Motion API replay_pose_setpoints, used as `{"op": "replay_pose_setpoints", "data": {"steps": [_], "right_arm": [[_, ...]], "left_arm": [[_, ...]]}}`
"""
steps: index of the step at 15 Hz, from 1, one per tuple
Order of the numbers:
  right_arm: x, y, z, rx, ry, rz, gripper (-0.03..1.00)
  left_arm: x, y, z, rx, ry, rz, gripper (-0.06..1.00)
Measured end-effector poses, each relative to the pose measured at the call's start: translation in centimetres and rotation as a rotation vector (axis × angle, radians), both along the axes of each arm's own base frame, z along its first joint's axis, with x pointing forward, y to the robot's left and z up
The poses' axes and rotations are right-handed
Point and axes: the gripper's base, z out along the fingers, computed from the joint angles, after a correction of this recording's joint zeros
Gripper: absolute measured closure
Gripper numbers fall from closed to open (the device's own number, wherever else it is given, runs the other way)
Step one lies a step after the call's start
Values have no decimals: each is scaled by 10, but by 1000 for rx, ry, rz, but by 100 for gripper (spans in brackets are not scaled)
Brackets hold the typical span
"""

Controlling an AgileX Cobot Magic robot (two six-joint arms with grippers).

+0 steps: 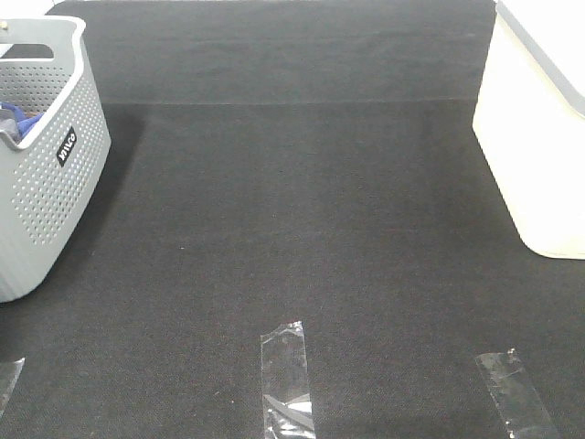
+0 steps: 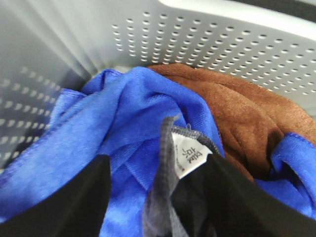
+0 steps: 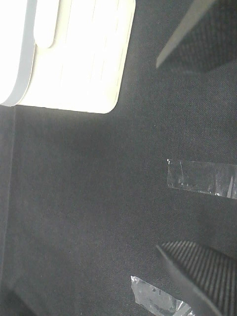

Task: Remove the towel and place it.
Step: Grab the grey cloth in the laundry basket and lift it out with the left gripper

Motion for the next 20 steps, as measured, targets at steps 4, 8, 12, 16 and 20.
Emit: {"op": "replay_pose_setpoints", "data": {"steps": [4,8,12,16,20], "right_arm": [[0,0,0,0,0,0,12],[0,0,0,0,0,0,12],[0,0,0,0,0,0,12],[0,0,0,0,0,0,12],[0,0,0,-1,0,-1,12]], "left_arm": [[7,-4,-16,-51,-14,-1,42],[12,-18,-26,-38,-1,-44,67],[13,-23,-26,45,18,-109,94],[5,-23,-1,82,16,-148,94],[-21,-28,85,162,-114,-207,94]]}}
